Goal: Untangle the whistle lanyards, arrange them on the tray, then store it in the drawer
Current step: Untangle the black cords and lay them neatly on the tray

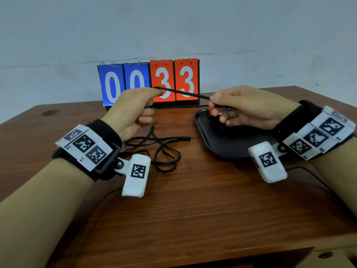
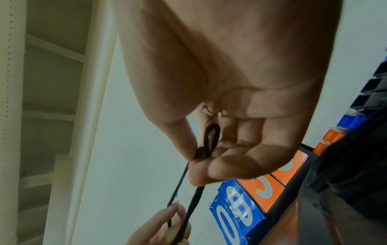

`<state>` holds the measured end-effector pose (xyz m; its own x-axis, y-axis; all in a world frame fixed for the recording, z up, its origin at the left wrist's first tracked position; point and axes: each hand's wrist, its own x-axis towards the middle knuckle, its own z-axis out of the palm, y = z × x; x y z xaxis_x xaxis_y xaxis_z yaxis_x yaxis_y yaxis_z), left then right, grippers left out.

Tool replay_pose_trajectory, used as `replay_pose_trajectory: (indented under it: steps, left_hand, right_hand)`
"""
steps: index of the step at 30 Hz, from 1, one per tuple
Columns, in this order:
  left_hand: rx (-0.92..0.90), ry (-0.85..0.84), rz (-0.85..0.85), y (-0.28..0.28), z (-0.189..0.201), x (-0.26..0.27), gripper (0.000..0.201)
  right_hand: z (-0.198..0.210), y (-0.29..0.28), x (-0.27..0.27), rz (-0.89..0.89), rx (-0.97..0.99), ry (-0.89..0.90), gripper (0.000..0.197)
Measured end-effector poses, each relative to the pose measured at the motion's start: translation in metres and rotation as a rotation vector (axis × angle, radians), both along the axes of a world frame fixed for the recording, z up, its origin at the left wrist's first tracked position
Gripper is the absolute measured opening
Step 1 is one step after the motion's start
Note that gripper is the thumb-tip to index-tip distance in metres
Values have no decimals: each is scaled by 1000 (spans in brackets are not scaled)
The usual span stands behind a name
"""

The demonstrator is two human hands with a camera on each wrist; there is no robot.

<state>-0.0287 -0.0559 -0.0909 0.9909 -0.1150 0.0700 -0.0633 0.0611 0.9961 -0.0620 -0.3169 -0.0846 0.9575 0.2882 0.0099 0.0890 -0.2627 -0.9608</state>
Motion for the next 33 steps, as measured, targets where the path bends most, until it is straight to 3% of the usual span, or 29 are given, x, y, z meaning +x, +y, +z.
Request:
replay_pose_trajectory:
  steps: [5,11,15,20,29,33]
  left_hand:
    - [29,46,-43,-1,-1,2,9]
    - [-59,156,-122,2,-4,7,20]
    - [-77,165,-120,2,-7,8,7]
    - [-140,202,-150,4,-6,9,14]
    - [-336,291,-389,5,3,0,16]
    - [-321,346,-473,-4,4,-8,9]
  right_hand:
    - [2,-4,3,-75,5,20,18]
    - [8,-11,6,-171,88,82,17]
    - [10,-17,8,-218,121,105,15]
    - [8,-23,13,-241,119,67,14]
    - [27,-38,3,-304,316,41,17]
    - [29,-54,-13,-313,277,58,15]
